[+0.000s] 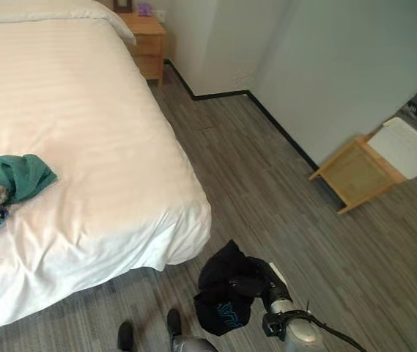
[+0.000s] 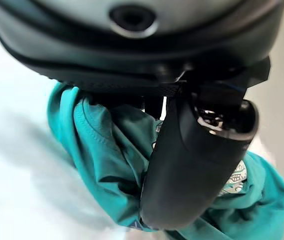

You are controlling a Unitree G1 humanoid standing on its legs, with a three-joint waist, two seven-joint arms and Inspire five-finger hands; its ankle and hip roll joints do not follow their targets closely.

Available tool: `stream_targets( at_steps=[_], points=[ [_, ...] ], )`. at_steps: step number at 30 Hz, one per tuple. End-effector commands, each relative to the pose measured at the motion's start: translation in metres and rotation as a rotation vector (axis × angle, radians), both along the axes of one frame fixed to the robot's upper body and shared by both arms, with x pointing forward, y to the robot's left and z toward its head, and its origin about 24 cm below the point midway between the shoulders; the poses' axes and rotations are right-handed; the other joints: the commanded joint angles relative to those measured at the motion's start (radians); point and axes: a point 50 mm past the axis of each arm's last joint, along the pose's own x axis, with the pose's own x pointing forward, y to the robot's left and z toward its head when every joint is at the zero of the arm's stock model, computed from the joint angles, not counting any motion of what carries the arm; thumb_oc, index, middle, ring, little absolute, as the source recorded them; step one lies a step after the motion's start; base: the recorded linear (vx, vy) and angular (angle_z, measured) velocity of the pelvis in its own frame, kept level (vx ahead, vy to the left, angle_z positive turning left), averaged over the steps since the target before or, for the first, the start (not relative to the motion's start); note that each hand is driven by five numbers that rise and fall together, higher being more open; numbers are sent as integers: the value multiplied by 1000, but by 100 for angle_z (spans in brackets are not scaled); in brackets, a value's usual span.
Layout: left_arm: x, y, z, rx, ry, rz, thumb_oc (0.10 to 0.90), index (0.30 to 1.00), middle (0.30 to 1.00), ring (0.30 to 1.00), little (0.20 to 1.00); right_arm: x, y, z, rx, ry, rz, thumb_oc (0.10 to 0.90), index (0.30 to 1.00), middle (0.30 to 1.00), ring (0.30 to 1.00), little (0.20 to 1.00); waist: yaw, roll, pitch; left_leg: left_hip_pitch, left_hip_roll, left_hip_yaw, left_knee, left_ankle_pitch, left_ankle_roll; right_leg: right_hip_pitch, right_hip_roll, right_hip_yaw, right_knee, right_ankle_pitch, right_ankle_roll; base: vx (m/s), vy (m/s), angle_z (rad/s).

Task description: Pick up bed clothes into laundry basket.

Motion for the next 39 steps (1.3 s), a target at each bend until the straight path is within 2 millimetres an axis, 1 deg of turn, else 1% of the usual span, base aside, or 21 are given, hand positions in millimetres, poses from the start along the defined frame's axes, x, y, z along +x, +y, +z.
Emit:
stream_targets(
  at_steps=[1, 2, 3, 4, 5, 7, 9, 12, 17, 19, 20, 21, 22, 24, 28, 31, 33, 34, 35, 37, 39],
  points=[
    [4, -13, 46, 41, -330, -72, 400, 300, 300, 300, 300, 58, -18, 115, -77, -571, -74, 400, 300, 300, 300, 300, 69, 43, -92, -18, 2, -88, -6, -23, -16, 20, -34, -15, 91, -137, 58, 5, -16, 31],
    [2, -13, 45, 40, -329, -69, 400, 300, 300, 300, 300, 58, -18, 115, -77, -570, -72, 400, 300, 300, 300, 300, 66, 44, -92, -17, 1, -89, -5, -23, -16, 21, -34, -16, 92, -139, 58, -44, -52, 36],
    [-4, -17, 73, 93, -462, -100, 400, 300, 300, 300, 300, 63, -20, 134, -90, -652, -83, 400, 300, 300, 300, 300, 86, 54, -93, -19, -2, -100, -1, -12, -17, 26, -36, -23, 99, -138, 55, -57, -40, 23],
    [-7, -20, 68, 89, -445, -104, 400, 300, 300, 300, 300, 66, -18, 139, -93, -674, -80, 400, 300, 300, 300, 300, 90, 60, -103, -21, -4, -105, -2, -6, -18, 28, -38, -29, 99, -138, 53, -73, -64, 32],
    [-7, -31, 85, 90, -570, -144, 400, 300, 300, 300, 300, 70, -16, 155, -96, -746, -87, 400, 300, 300, 300, 300, 97, 70, -110, -20, -8, -116, -2, -2, -19, 33, -41, -38, 103, -144, 49, -30, -33, 38],
    [-14, -50, 101, 90, -708, -204, 400, 300, 300, 300, 300, 72, -15, 179, -67, -866, -112, 400, 300, 300, 300, 300, 120, 85, -123, -21, -16, -136, -1, 5, -19, 43, -46, -55, 107, -153, 43, -31, -38, 40],
    [-22, -67, 101, 71, -774, -241, 400, 300, 300, 300, 300, 68, -13, 189, -59, -929, -130, 400, 300, 300, 300, 300, 129, 96, -130, -17, -25, -156, 0, 7, -19, 60, -52, -75, 107, -162, 34, -24, -45, 46],
    [-42, -85, 93, 48, -821, -249, 400, 300, 300, 300, 300, 56, -10, 197, -32, -1002, -155, 400, 300, 300, 300, 300, 148, 105, -139, -16, -33, -183, 3, 13, -24, 80, -53, -99, 103, -171, 22, -32, -70, 47],
    [-71, -109, 45, -180, -778, -183, 400, 300, 300, 300, 300, 38, -12, 179, -46, -938, -176, 400, 300, 300, 300, 300, 169, 101, -138, -16, -37, -207, 26, 6, -27, 110, -45, -115, 90, -183, 0, -20, -93, 29],
    [-70, -114, 34, -255, -771, -193, 400, 300, 300, 300, 300, 35, -17, 171, -37, -900, -197, 400, 300, 300, 300, 300, 168, 89, -119, -34, -37, -206, 94, -13, -34, 114, -42, -106, 92, -188, -7, -60, -121, 16],
    [-67, -119, 38, -275, -797, -226, 400, 300, 300, 300, 300, 35, -19, 171, -39, -898, -194, 400, 300, 300, 300, 300, 173, 80, -97, -66, -44, -198, 181, -42, -40, 116, -44, -102, 94, -186, -12, -134, -119, 9],
    [-62, -123, 42, -283, -820, -251, 400, 300, 300, 300, 300, 37, -18, 173, -36, -914, -184, 400, 300, 300, 300, 300, 178, 75, -77, -87, -53, -200, 237, -60, -42, 114, -42, -90, 95, -181, -18, -163, -101, 5],
    [-58, -128, 49, -267, -839, -296, 400, 300, 300, 300, 300, 41, -16, 176, -36, -926, -172, 400, 300, 300, 300, 300, 189, 72, -52, -102, -69, -241, 312, -78, -50, 108, -41, -64, 105, -178, -20, -175, -32, -8],
    [-52, -138, 65, -226, -888, -365, 400, 300, 300, 300, 300, 56, -6, 188, 12, -978, -126, 400, 300, 300, 300, 300, 204, 69, -29, -84, -89, -368, 395, -132, -50, 52, -24, 58, 149, -156, 9, -155, 50, -81],
    [-53, -143, 88, -128, -927, -437, 400, 300, 300, 300, 300, 64, 11, 191, 69, -982, -34, 400, 300, 300, 300, 300, 162, 71, -49, -7, 4, -472, 492, -151, -52, -67, 20, 285, 182, -110, 104, -140, 185, -200],
    [-46, -147, 107, -77, -984, -505, 400, 300, 300, 300, 300, 62, 6, 187, 58, -960, -49, 400, 300, 300, 300, 300, 89, 85, -69, 74, 58, -462, 480, -205, -79, -158, 47, 419, 212, -76, 155, -165, 295, -250],
    [-38, -156, 117, -69, -1020, -556, 400, 300, 300, 300, 300, 54, -1, 182, 52, -949, -91, 400, 300, 300, 300, 300, 38, 92, -74, 115, 69, -440, 429, -310, -76, -194, 55, 488, 236, -70, 178, -273, 276, -160],
    [-33, -163, 120, -97, -1047, -603, 400, 300, 300, 300, 300, 47, -8, 178, 37, -941, -131, 400, 300, 300, 300, 300, 0, 85, -74, 138, 62, -421, 387, -370, -67, -214, 48, 530, 213, -21, 181, -402, 260, -92],
    [-28, -169, 118, -129, -1046, -631, 400, 300, 300, 300, 300, 43, -11, 174, 45, -928, -165, 400, 300, 300, 300, 300, 0, 80, -72, 148, 49, -374, 346, -412, -47, -225, 31, 543, 143, 30, 181, -473, 296, -124],
    [-20, -178, 108, -171, -1006, -647, 400, 300, 300, 300, 300, 37, -16, 159, 70, -897, -264, 400, 300, 300, 300, 300, -12, 85, -46, 143, 9, -297, 322, -425, -19, -261, 2, 499, 49, 56, 181, -528, 268, -175],
    [-19, -172, 93, -188, -932, -599, 400, 300, 300, 300, 300, 47, -6, 150, 98, -856, -251, 400, 300, 300, 300, 300, 29, 88, 8, 128, -19, -210, 333, -413, 10, -319, -15, 309, 101, 36, 168, -606, 122, -146]
  ],
)
